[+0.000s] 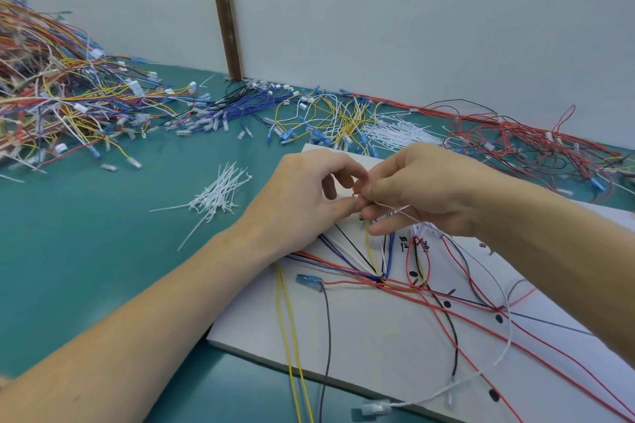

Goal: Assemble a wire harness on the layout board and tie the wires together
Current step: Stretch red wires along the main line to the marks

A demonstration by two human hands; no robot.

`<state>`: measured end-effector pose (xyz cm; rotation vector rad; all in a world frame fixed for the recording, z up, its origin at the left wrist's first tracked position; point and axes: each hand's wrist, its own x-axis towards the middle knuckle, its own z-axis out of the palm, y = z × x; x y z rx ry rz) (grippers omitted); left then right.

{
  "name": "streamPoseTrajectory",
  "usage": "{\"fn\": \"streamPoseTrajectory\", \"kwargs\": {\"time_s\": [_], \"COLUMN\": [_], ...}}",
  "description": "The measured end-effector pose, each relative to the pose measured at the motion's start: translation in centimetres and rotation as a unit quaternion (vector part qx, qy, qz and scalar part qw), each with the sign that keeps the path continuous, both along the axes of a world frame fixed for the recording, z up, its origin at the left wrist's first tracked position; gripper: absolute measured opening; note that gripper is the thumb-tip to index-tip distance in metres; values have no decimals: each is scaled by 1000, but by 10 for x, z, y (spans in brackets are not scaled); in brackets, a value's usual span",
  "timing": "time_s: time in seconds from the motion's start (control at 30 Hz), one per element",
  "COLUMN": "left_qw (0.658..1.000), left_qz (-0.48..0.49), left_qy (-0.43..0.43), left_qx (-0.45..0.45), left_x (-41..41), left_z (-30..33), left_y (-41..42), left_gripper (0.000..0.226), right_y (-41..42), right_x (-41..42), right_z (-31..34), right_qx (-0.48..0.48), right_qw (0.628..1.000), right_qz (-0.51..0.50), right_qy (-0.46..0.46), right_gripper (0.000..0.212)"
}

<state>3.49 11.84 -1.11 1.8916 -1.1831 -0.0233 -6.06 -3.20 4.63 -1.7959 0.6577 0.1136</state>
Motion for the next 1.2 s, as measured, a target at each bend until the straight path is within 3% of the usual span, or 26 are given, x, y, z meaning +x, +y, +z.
{"fn": "streamPoseTrajectory", "kwargs": {"time_s": [0.1,0.27,0.33,0.57,0.73,0.83,1.07,1.2], "left_qw": [998,986,981,987,985,987,983,979], "left_qz": [-30,-57,-63,-11,-3,15,-6,-9], "left_qy": [49,152,183,149,146,99,100,81], "left_qx": [14,38,29,55,96,127,154,185], "left_x": [4,15,17,28,30,29,30,30], "left_z": [1,3,4,5,7,6,9,10], "left_y": [1,5,7,14,15,15,16,18], "left_gripper": [20,17,12,4,7,6,7,7], "right_y": [0,3,3,14,23,37,55,54], "right_x": [0,-1,-4,-9,-17,-31,-70,-97], "right_z": [-3,-14,-16,-29,-31,-30,-20,-11], "right_qx": [10,-49,-55,-105,-242,-301,-216,-326], "right_qw": [1000,996,995,987,962,941,964,937], "right_qz": [-6,26,50,74,55,64,138,110], "right_qy": [-19,-64,-71,-99,-114,-145,-66,-62], "right_gripper": [19,1,8,19,16,15,12,33]}}
